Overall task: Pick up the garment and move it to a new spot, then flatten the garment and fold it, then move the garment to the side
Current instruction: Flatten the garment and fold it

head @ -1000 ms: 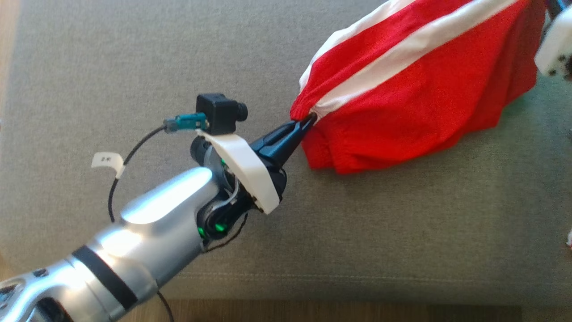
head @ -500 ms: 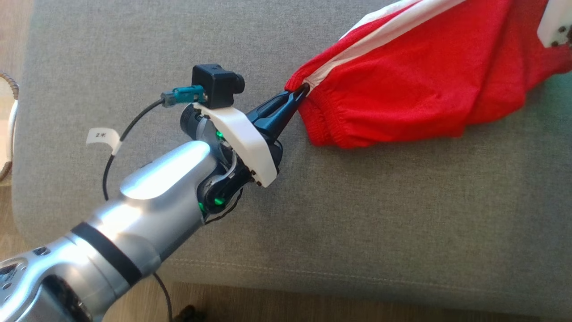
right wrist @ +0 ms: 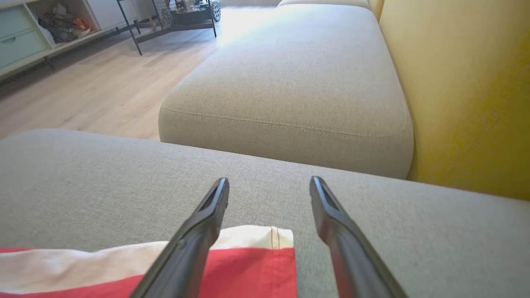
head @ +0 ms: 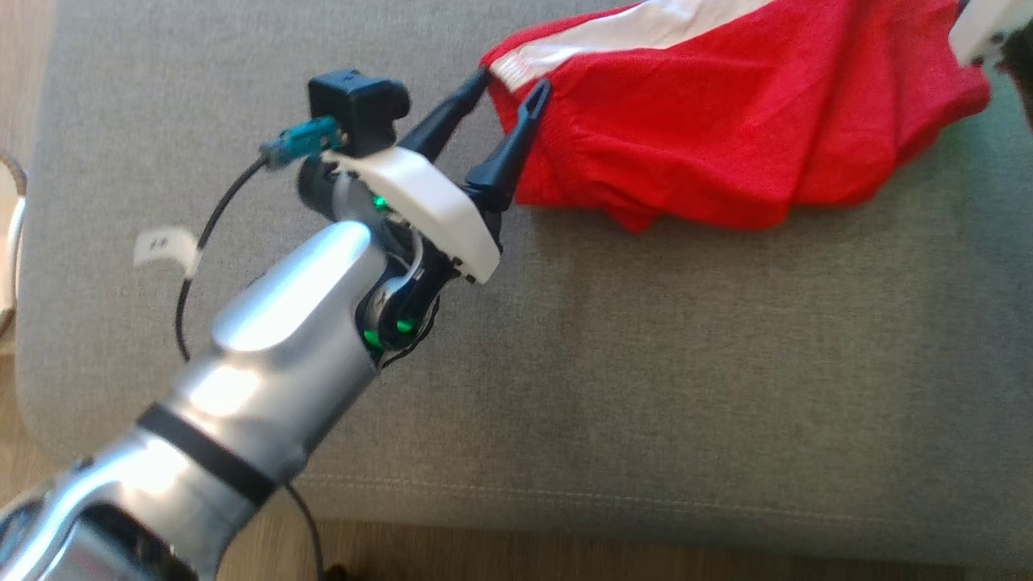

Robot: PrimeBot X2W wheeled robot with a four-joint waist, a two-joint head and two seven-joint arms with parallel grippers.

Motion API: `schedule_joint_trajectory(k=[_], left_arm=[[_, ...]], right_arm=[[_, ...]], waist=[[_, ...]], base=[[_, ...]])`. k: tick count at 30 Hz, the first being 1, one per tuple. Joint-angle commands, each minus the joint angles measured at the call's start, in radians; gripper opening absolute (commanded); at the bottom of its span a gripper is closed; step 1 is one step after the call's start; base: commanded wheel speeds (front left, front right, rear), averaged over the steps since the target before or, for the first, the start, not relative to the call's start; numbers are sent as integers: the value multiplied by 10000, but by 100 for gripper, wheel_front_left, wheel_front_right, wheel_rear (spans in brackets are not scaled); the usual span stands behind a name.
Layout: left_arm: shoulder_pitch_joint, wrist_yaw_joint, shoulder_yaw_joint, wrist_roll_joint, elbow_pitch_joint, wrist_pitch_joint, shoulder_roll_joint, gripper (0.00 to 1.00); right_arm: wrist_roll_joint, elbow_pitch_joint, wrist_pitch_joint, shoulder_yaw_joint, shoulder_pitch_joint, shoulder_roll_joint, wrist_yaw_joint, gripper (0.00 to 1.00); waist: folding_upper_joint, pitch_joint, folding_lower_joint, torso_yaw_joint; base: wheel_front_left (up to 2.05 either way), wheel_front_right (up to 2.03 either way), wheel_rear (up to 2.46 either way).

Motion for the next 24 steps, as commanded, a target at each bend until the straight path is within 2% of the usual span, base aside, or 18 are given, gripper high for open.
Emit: schedule_joint_trajectory(k=[1, 4, 6, 12, 16, 20, 24], left_arm=[[248, 281, 657, 489, -476, -119, 287, 100], [1312, 1050, 1605, 1598, -1335, -120, 319, 100], [2163, 1336, 2066, 1933, -1861, -120, 235, 100], [4063, 2093, 2600, 3205, -3069, -121, 268, 100], [5096, 2599, 2779, 4186, -3837, -121, 177, 100], [5916, 2786, 2952, 4790, -4489, -121, -120, 100], [6479, 2614, 2942, 5156, -4645, -121, -402, 100]], right_arm=[[367, -283, 26, 126, 222, 2, -4, 100], [1231, -448, 531, 264, 785, -261, -4, 100], [1671, -608, 930, 411, 1221, -552, -4, 100], [2747, -806, 1985, 495, 2426, -1124, -4, 100], [3396, -977, 2561, 580, 3145, -1355, -4, 100], [3891, -941, 2775, 394, 3565, -1513, -4, 100], [3655, -241, 2816, 212, 3554, -1606, -4, 100]], waist=[[0, -252, 0, -129], [0, -600, 0, -230], [0, -821, 0, -272], [0, -1439, 0, -177], [0, -1692, 0, 159], [0, -1786, 0, 643], [0, -1776, 0, 1204]], base=[[0, 0, 0], [0, 0, 0], [0, 0, 0], [0, 0, 0], [0, 0, 0], [0, 0, 0], [0, 0, 0]])
